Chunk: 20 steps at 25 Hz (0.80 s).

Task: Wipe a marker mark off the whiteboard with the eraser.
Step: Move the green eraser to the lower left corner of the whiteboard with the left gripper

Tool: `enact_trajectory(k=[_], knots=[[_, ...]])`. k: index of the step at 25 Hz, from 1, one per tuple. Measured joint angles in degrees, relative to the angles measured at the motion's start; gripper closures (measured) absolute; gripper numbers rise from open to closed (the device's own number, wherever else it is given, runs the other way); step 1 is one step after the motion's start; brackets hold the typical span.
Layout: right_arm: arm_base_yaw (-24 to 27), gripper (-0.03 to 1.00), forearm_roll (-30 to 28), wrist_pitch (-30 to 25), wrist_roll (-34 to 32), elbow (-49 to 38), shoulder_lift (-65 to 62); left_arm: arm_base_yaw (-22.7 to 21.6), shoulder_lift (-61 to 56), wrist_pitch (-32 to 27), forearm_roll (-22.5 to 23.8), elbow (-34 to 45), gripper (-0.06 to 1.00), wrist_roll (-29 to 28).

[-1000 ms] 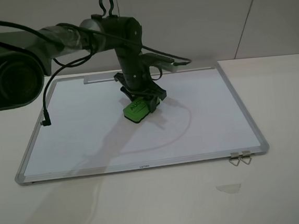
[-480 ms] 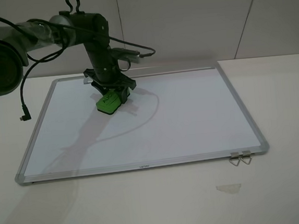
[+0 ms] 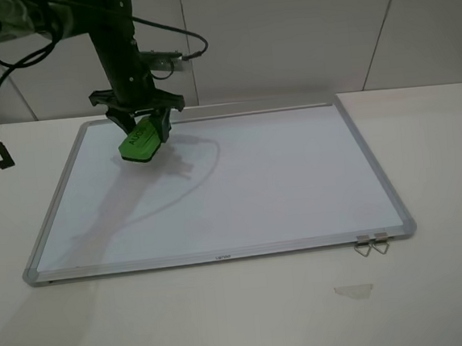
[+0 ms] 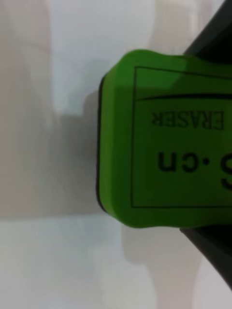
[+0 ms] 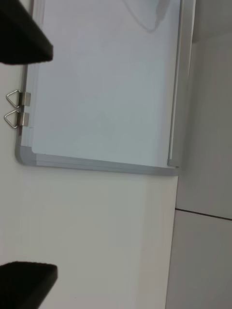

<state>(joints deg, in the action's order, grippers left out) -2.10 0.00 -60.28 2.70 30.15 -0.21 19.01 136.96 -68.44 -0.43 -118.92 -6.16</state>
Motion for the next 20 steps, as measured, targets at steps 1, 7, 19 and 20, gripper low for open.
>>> enact_trajectory(k=[1, 7, 19, 20], knots=[[0.0, 0.15, 0.0, 0.0, 0.0, 0.0, 0.0, -0.5, -1.3, 0.0, 0.1, 0.7, 0.35, -1.4], [0.0, 0.15, 0.0, 0.0, 0.0, 0.0, 0.0, -2.0, -9.8, 0.0, 4.5, 10.9, 0.35, -9.1], [0.0, 0.15, 0.0, 0.0, 0.0, 0.0, 0.0, -5.0, -31.4, 25.7, 6.3, 54.2, 0.35, -24.8], [0.0, 0.15, 0.0, 0.0, 0.0, 0.0, 0.0, -5.6, -32.2, 27.7, 6.6, 57.5, 0.35, -25.3]])
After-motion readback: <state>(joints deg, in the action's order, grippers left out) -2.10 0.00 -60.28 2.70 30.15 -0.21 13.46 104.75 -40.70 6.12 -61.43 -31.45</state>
